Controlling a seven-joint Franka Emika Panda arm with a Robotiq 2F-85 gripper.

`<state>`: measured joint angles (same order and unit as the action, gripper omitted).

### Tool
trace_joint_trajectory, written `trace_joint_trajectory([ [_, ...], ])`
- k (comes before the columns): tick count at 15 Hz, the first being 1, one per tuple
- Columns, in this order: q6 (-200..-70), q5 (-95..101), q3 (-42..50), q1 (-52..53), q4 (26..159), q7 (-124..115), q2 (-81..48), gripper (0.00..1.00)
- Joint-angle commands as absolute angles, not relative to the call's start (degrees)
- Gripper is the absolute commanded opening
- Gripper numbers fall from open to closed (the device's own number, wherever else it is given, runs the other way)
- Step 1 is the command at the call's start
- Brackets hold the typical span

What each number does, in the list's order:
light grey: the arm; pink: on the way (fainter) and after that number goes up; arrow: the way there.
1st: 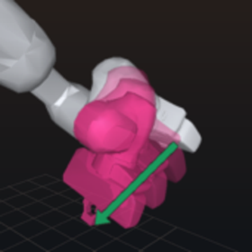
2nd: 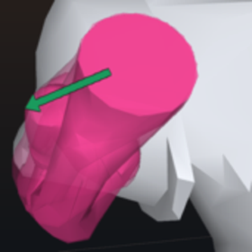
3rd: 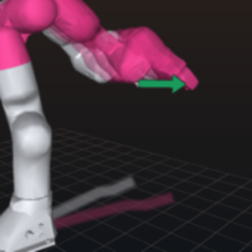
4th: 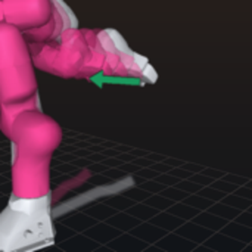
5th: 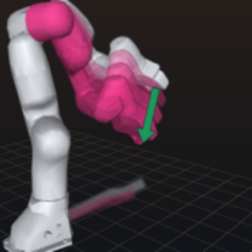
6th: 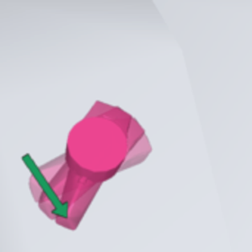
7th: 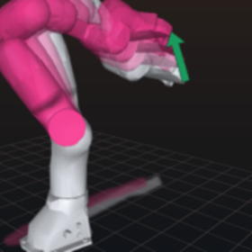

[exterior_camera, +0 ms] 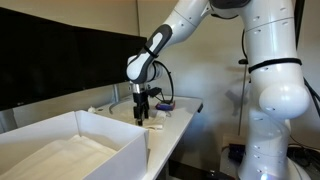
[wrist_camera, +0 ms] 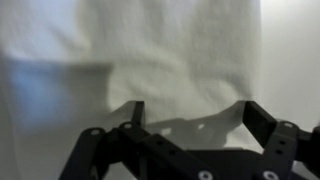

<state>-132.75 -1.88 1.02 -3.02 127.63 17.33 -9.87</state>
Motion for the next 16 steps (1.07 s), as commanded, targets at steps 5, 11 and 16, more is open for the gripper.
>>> trace_joint_trajectory([
  [5,-130.3,7.0,-2.4,2.7,126.6,7.0,2.0,1.00],
  [11,-124.6,12.9,-3.2,2.7,129.2,-3.3,11.2,1.00],
  [16,-124.0,11.6,-3.2,2.9,126.6,-1.2,9.2,1.00],
])
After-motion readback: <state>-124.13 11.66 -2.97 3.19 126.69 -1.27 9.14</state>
